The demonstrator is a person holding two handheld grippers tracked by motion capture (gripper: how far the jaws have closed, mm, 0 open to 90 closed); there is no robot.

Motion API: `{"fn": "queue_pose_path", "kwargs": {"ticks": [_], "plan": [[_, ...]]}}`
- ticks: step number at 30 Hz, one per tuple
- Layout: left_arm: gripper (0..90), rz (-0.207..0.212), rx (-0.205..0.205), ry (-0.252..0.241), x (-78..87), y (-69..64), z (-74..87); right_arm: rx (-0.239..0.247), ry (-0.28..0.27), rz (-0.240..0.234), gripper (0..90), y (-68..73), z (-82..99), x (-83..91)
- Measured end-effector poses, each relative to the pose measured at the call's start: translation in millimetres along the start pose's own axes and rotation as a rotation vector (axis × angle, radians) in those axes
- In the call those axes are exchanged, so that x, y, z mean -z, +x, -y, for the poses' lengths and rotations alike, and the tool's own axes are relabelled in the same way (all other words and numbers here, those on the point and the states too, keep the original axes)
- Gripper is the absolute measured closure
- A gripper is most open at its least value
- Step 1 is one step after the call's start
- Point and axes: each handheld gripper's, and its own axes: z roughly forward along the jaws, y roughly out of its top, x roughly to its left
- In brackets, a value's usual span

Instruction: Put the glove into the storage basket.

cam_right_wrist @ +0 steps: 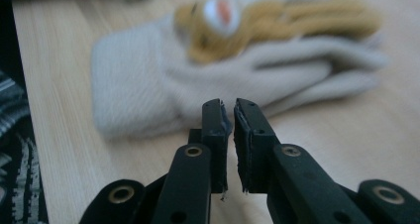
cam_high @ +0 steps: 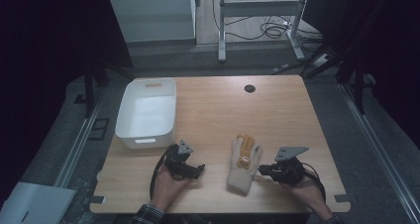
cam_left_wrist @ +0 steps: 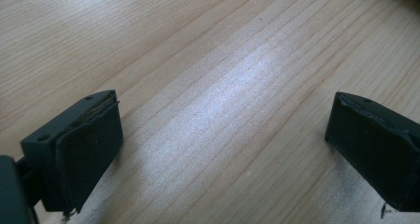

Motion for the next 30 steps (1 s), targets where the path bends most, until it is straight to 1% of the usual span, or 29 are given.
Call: {"fn": "queue_pose_path", "kwargs": {"ticks": [1,3,6,8,11,18,19,22,23,27,28,30], "plan": [[1.3,0.0,0.001,0.0,0.0,0.0,0.0,0.002,0.015,0.005,82.3,3.8,4.6,-6.9],[1.3,0.0,0.001,0.0,0.0,0.0,0.0,-0.004,0.018,0.0,82.3,5.3,6.6,-12.2],[1.2,0.001,0.001,0.0,0.0,0.0,0.0,-0.017,0.016,-0.014,81.6,5.7,5.5,-20.4],[1.1,0.001,0.0,0.001,0.0,0.0,0.0,-0.016,0.018,-0.011,80.9,6.6,2.7,-25.1],[1.1,0.008,-0.007,-0.001,0.2,0.9,0.3,-0.01,0.016,-0.013,80.4,8.9,-3.8,-33.8],[1.2,0.029,-0.031,0.001,1.5,4.2,1.6,0.017,0.02,0.015,79.6,14.4,-20.2,-55.0],[1.1,0.027,-0.025,0.0,1.6,4.6,1.9,0.009,0.021,0.019,79.5,14.8,-22.8,-58.2],[1.8,0.024,-0.02,-0.001,2.8,7.5,3.1,0.007,0.018,0.031,79.4,14.7,-30.5,-68.0],[1.8,0.022,-0.022,-0.002,3.8,9.9,3.9,0.007,0.018,0.031,79.4,14.7,-30.5,-68.0],[3.1,0.011,-0.004,-0.005,6.3,15.4,6.5,0.0,0.016,0.044,79.0,13.4,-42.8,-84.1],[3.6,0.01,-0.003,-0.007,6.7,15.7,6.9,0.009,0.015,0.047,78.5,13.6,-46.3,-89.2],[3.9,0.009,-0.003,-0.003,7.1,15.6,6.7,0.01,0.014,0.045,77.6,14.4,-48.5,-91.2]]}}
